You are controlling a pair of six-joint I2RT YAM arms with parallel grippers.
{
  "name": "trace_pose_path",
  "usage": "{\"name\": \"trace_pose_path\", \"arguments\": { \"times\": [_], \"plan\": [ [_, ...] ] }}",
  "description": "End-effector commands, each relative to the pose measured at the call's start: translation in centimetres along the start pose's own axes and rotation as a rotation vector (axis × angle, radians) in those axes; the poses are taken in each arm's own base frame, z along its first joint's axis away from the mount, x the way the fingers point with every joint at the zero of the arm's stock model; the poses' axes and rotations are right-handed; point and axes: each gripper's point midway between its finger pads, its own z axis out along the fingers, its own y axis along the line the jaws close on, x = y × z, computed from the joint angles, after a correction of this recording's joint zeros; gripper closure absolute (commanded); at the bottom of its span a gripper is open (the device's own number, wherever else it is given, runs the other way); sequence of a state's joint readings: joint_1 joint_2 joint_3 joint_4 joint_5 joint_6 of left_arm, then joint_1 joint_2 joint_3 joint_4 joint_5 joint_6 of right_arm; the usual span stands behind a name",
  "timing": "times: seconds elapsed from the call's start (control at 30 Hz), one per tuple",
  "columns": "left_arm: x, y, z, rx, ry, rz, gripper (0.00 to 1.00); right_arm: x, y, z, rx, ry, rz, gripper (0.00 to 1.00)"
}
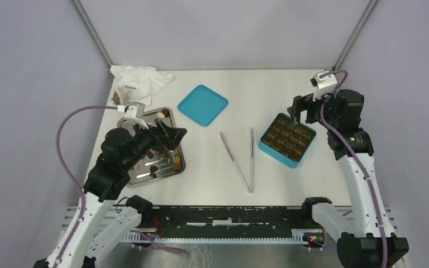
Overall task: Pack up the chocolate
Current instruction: Pick up the clamp at the center of the board.
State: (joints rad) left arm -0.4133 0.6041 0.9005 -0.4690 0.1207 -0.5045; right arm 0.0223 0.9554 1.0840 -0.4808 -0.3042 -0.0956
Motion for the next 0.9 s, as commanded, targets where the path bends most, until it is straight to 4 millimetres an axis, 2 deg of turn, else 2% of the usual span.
{"name": "trace_pose_path", "arguments": {
  "times": [0.0, 0.13, 0.23, 0.37, 0.47, 0.63, 0.7, 0.77, 0.8, 0.87],
  "plan": [
    [2.6, -2.1, 1.4, 0.1, 0.069, -0.06, 0.02, -0.9, 0.1, 0.2, -0.024, -0.053, 0.037, 0.02],
    [5.8, -2.9, 3.2, 0.078, 0.154, -0.012, 0.01, -0.3, 2.5, 0.6, -0.195, -0.062, -0.03, 0.02],
    [7.2, -3.6, 4.4, 0.063, 0.178, 0.011, 0.01, 0.3, 5.4, 0.3, -0.395, -0.098, -0.15, 0.02],
    [9.0, -4.1, 6.0, 0.057, 0.192, -0.027, 0.01, 1.9, 7.2, 0.2, -0.52, -0.119, -0.238, 0.02],
    [10.8, -3.9, 7.2, 0.013, 0.224, -0.114, 0.01, 3.8, 7.4, 0.8, -0.543, -0.116, -0.267, 0.02],
    [13.8, -1.9, 9.1, -0.168, 0.27, -0.267, 0.03, 7.0, 6.3, 2.3, -0.484, -0.074, -0.301, 0.02],
    [15.1, -0.9, 9.7, -0.28, 0.291, -0.294, 0.11, 7.8, 6.2, 2.6, -0.482, -0.067, -0.288, 0.02],
    [16.1, -0.4, 10.1, -0.388, 0.305, -0.296, 0.25, 8.5, 6.0, 2.8, -0.471, -0.071, -0.279, 0.02],
    [16.9, -0.3, 10.3, -0.429, 0.319, -0.281, 0.35, 8.9, 6.0, 2.9, -0.468, -0.073, -0.275, 0.02],
    [18.4, -0.2, 10.9, -0.51, 0.358, -0.256, 0.48, 9.5, 5.9, 2.9, -0.465, -0.076, -0.282, 0.02]
  ]
}}
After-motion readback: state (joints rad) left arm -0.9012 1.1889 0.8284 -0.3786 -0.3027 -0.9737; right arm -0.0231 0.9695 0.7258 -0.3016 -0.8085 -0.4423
